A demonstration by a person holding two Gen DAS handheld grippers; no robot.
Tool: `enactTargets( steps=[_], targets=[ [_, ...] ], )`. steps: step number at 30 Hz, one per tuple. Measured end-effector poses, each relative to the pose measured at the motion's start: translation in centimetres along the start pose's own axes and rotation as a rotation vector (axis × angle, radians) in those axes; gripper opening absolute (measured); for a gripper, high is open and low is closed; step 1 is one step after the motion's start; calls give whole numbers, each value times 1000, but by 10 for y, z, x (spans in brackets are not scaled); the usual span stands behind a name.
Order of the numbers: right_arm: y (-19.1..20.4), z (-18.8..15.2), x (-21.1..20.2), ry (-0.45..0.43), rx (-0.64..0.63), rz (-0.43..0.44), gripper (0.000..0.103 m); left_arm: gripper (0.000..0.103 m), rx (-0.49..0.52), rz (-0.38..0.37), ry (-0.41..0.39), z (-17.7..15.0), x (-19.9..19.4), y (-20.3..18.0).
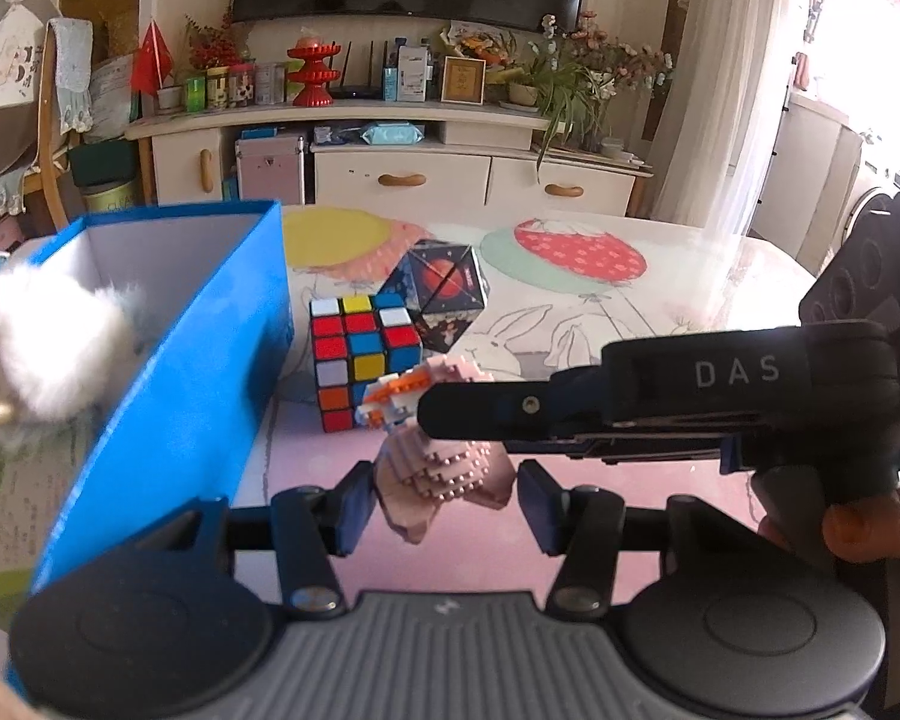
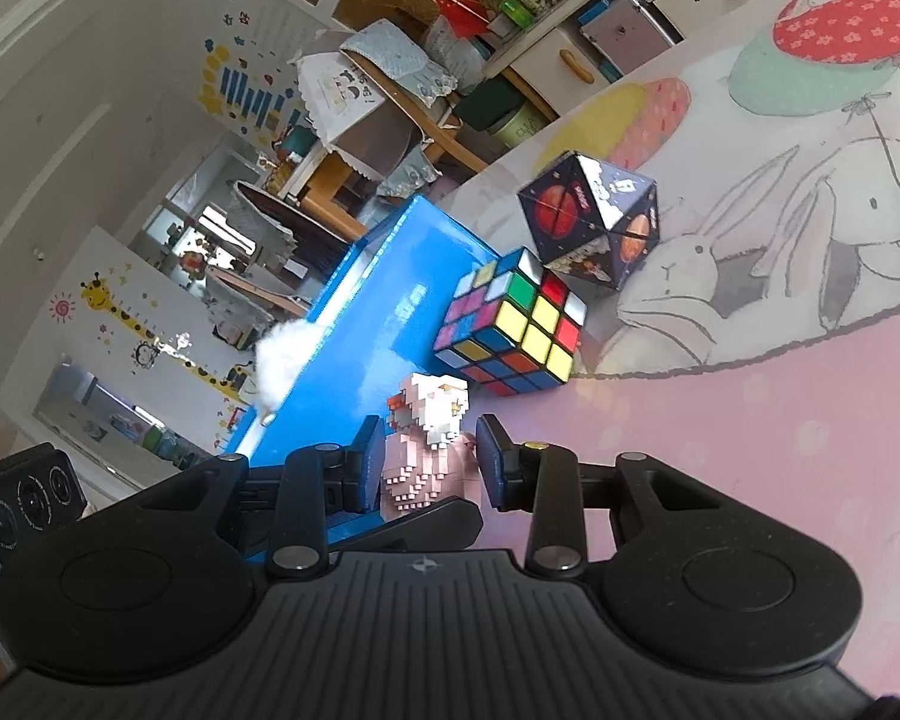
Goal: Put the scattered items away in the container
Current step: 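Lift the block figure with the right tool and release it into the shoebox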
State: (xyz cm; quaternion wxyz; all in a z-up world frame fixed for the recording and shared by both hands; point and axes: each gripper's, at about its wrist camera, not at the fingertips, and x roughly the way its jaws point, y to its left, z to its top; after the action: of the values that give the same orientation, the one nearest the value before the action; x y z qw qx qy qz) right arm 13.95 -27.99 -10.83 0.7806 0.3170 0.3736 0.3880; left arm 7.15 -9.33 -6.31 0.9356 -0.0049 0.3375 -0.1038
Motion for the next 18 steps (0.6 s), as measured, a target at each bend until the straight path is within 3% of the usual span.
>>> enactTargets(
  steps=[11, 18],
  targets=[
    [58, 31, 12, -18, -29, 75, 42, 52, 22, 51, -77, 38, -47, 24],
    [104, 52, 49, 5, -93, 57, 42, 52, 3, 92, -75, 60, -55, 61]
  ],
)
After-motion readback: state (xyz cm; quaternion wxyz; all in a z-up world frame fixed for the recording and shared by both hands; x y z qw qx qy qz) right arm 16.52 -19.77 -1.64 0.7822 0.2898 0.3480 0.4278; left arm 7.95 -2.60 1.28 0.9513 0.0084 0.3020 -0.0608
